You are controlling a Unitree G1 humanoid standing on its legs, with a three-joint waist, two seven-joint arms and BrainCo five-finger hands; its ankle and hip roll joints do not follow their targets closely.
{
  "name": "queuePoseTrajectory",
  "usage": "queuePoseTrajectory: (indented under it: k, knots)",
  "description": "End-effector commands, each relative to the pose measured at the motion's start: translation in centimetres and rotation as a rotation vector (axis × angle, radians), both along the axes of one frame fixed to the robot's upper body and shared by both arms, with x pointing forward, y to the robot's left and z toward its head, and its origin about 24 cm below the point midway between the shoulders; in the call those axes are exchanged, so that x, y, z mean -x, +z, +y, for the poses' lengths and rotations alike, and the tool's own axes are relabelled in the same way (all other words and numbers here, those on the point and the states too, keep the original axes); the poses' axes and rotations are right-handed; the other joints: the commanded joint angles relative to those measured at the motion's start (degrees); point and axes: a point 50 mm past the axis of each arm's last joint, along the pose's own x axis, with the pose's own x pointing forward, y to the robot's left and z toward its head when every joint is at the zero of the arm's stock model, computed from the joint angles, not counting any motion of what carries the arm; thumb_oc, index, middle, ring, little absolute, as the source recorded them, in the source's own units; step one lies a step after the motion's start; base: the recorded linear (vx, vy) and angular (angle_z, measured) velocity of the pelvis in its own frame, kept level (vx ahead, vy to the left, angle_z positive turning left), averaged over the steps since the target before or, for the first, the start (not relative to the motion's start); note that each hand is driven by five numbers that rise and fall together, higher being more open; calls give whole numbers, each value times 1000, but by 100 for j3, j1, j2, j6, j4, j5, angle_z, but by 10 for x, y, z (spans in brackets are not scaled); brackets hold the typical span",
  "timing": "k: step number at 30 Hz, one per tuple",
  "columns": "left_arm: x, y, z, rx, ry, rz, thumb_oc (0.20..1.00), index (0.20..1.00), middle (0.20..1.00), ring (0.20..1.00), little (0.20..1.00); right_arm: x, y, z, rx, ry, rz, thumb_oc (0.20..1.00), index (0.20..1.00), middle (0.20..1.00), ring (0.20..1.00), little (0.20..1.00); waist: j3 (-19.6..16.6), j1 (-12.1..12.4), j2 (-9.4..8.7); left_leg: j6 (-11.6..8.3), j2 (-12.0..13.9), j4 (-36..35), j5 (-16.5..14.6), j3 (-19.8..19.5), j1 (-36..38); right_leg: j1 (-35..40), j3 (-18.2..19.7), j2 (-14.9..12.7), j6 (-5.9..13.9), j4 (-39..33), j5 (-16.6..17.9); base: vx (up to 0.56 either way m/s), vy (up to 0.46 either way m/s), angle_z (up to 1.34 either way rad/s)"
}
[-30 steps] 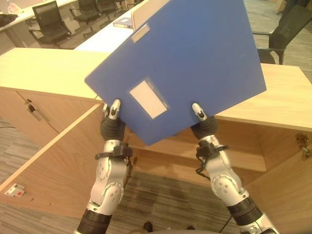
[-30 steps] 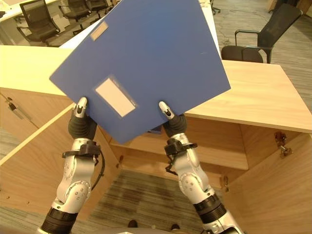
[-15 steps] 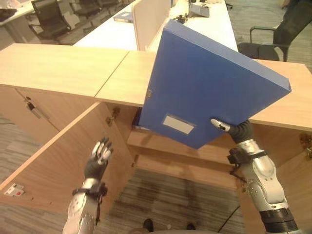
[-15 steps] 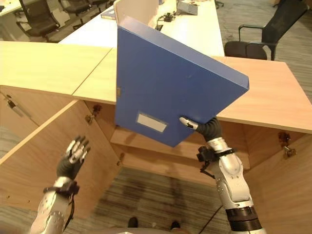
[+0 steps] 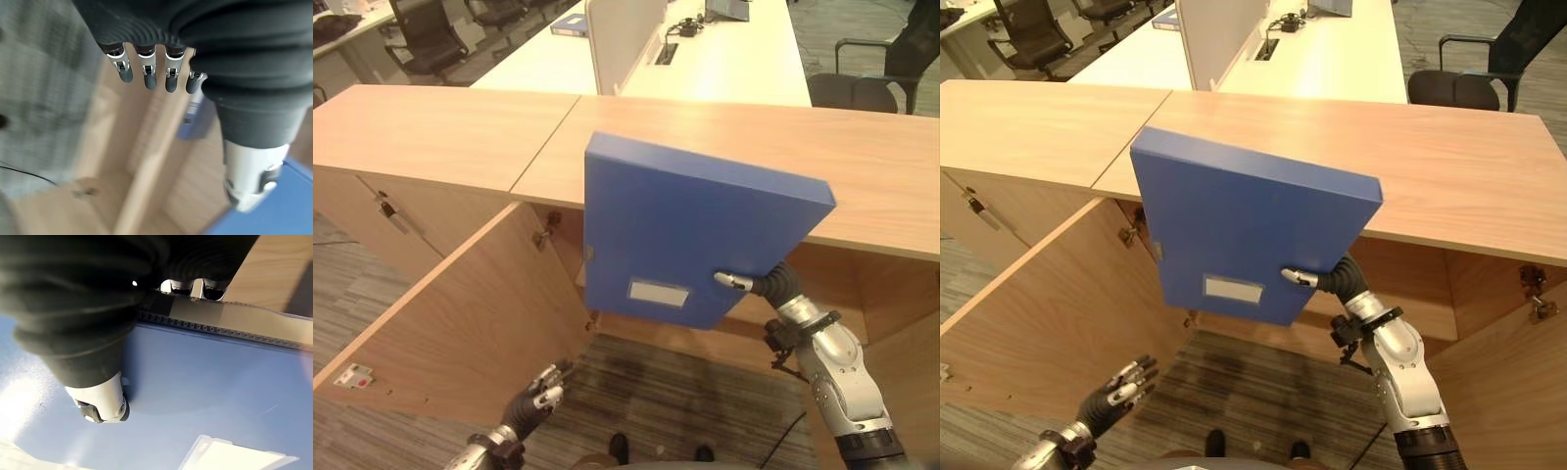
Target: Put the empty folder in the office cabinet
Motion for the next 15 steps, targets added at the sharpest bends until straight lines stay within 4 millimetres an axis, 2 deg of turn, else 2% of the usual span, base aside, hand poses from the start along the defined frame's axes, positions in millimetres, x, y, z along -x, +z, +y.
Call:
queuePoseTrajectory:
  k: [1,4,5,7,8,10,12,14,15]
  knots:
    - [-23,3,15,-219,-39,-51,1000,1000,1000,1000,1000,-3,4,-1,76,-1,-45,200,200,200,200,200,160,62,-176,-205,365,94,-676,93,537,12,62,-470,468,310,-387,1,-6,6]
    - [-23,-12,5,-263,-25,4,1000,1000,1000,1000,1000,-4,-22,-12,254,-82,34,200,200,200,200,200,237,36,-161,-214,365,111,-663,56,480,-59,25,-483,481,388,-404,-16,-12,7]
    - [-24,-12,5,-263,-24,3,1000,1000,1000,1000,1000,-4,-22,-12,257,-83,32,200,200,200,200,200,241,32,-156,-215,366,112,-663,55,476,-66,25,-483,481,395,-407,0,0,0]
    - [-23,-16,1,-287,-42,20,1000,1000,1000,1000,1000,-1,-43,-20,361,-125,109,200,200,200,200,200,320,34,-145,-215,367,130,-658,42,421,-127,1,-500,490,447,-407,0,0,0]
    - [-24,-16,1,-287,-42,19,1000,1000,1000,1000,1000,-1,-43,-20,362,-126,108,200,200,200,200,200,322,34,-144,-215,367,131,-657,44,418,-133,3,-501,491,451,-409,0,0,0]
    - [-23,-19,1,-309,-35,38,1000,1000,1000,1000,1000,0,-56,-25,449,-140,148,200,200,200,200,200,376,45,-130,-218,371,145,-640,35,359,-182,-16,-504,496,467,-413,0,0,0]
    - [-25,-22,-1,-335,-49,53,1000,1000,1000,1000,1000,5,-79,-35,528,-175,248,200,200,200,200,200,431,56,-106,-226,363,145,-608,22,295,-218,-40,-519,501,457,-406,0,0,0]
    - [-25,-23,-1,-345,-56,57,1000,1000,1000,1000,1000,8,-87,-39,551,-188,281,200,200,200,200,200,440,55,-103,-230,360,143,-598,14,277,-218,-53,-525,500,445,-401,0,0,0]
    - [-24,-24,0,-365,-69,68,1000,1000,1000,1000,1000,15,-104,-51,608,-226,359,200,200,200,200,200,449,58,-86,-240,357,128,-580,-13,253,-210,-97,-532,508,407,-393,0,0,0]
